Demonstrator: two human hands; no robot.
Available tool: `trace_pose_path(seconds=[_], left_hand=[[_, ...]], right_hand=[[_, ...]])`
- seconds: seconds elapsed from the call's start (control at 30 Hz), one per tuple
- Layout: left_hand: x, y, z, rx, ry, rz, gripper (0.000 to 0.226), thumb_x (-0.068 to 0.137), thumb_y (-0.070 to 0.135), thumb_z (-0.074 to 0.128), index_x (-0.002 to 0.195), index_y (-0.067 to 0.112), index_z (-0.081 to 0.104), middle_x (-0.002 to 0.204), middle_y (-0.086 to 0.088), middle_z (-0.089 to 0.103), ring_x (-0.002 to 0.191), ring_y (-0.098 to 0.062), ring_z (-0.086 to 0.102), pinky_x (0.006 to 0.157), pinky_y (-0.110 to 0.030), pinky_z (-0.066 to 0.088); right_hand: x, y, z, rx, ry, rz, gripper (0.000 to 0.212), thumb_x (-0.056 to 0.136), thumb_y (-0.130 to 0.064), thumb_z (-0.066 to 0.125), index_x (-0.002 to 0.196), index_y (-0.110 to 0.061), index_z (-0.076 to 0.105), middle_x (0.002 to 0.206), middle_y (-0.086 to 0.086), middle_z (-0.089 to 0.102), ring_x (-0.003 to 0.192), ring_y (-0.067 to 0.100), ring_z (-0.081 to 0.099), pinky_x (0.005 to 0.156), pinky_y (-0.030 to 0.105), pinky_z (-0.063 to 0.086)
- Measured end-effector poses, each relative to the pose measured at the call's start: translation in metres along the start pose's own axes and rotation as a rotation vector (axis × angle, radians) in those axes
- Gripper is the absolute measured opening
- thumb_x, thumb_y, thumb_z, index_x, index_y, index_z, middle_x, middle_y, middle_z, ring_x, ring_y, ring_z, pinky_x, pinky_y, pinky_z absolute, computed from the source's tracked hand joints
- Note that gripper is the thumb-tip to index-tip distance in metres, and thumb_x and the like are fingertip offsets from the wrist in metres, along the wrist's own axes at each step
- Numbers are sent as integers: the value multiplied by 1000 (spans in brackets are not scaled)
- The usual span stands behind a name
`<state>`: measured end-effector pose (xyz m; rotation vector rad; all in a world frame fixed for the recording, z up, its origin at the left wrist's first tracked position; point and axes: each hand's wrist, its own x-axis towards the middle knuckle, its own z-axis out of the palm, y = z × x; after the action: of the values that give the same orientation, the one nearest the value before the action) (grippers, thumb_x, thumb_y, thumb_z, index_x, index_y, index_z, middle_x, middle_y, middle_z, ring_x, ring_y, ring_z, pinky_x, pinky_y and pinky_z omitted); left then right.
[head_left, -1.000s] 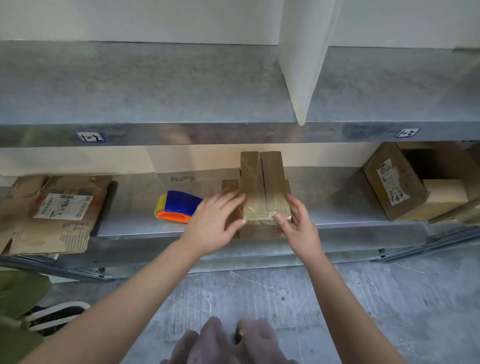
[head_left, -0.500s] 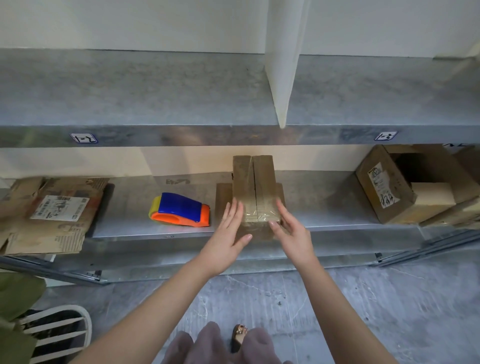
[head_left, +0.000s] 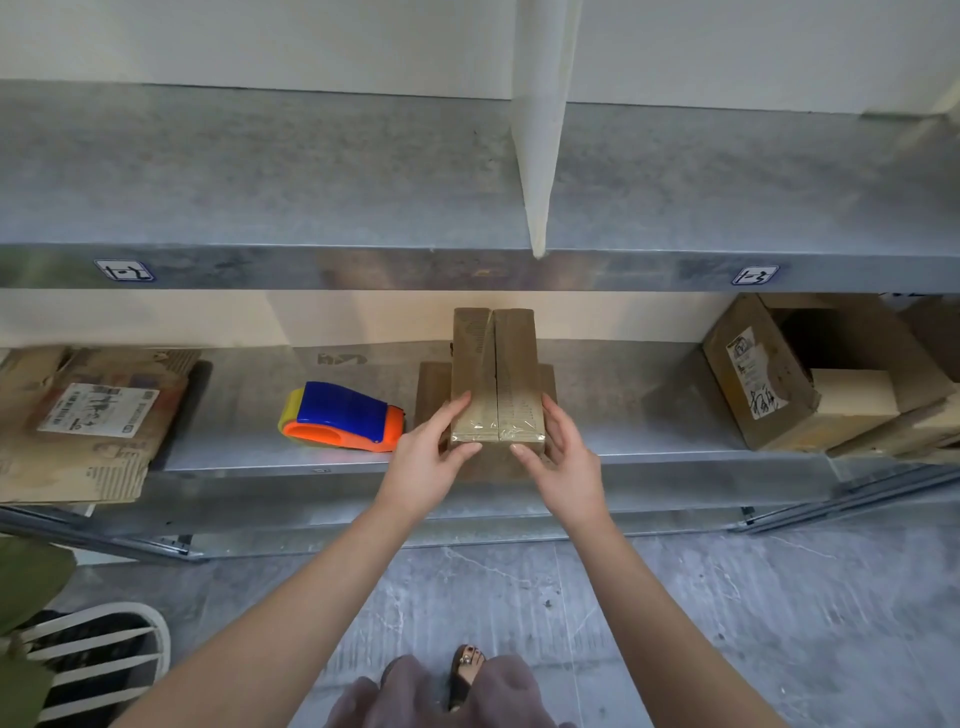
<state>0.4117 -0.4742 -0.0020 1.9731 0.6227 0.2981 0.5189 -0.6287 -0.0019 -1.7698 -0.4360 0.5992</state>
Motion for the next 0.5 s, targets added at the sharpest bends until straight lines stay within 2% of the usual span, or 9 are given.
trace_pose_path(seconds=[0.07, 0.13, 0.23, 0.3, 0.37, 0.43, 0.5], left_hand=[[1, 0, -3, -1, -67, -14, 70, 85, 22, 72, 144, 39, 37, 144, 11, 46, 132, -2, 41, 109, -21, 35], [4, 1, -19, 15, -211, -51, 82, 81, 20, 76, 145, 44, 31, 146, 15, 39, 133, -2, 34, 112, -25, 30], [13, 5, -47, 217, -351, -7, 90, 79, 8, 76, 145, 46, 30, 137, 17, 39, 123, -1, 42, 104, -17, 35], [19, 10, -53, 278, -314, 29, 85, 79, 1, 74, 142, 45, 37, 126, 12, 45, 101, 0, 54, 91, -10, 42], [22, 15, -48, 293, -248, 46, 80, 77, 5, 77, 139, 42, 44, 121, 5, 53, 88, -3, 60, 85, -12, 46], [23, 13, -43, 240, -230, -1, 79, 74, 14, 81, 136, 47, 45, 119, 3, 61, 88, -4, 63, 83, -18, 51], [20, 7, -37, 185, -251, -39, 79, 73, 22, 83, 135, 49, 44, 118, 2, 64, 96, -4, 63, 83, -11, 48]], right_hand=[[1, 2, -6, -23, -51, -7, 79, 83, -5, 74, 148, -22, 34, 133, -22, 50, 122, -15, 46, 98, 6, 37], [6, 1, -23, -65, -167, 18, 85, 81, 5, 72, 149, -28, 32, 141, -15, 47, 127, -9, 45, 99, 9, 38], [15, -9, -47, -166, -282, 31, 85, 82, 7, 70, 142, -43, 36, 143, -4, 50, 120, 3, 56, 90, 11, 47], [22, -18, -49, -243, -264, 23, 84, 79, -2, 77, 133, -54, 38, 130, -6, 56, 104, 1, 64, 83, 11, 50], [26, -22, -46, -275, -206, 3, 84, 73, -9, 83, 126, -59, 40, 117, -10, 58, 94, 1, 68, 83, 14, 51], [26, -22, -46, -223, -186, 30, 84, 72, -6, 83, 125, -58, 44, 116, -7, 59, 93, 3, 69, 85, 19, 54], [22, -17, -47, -129, -202, 82, 82, 73, -4, 82, 131, -50, 46, 123, -1, 59, 102, 9, 68, 83, 25, 57]])
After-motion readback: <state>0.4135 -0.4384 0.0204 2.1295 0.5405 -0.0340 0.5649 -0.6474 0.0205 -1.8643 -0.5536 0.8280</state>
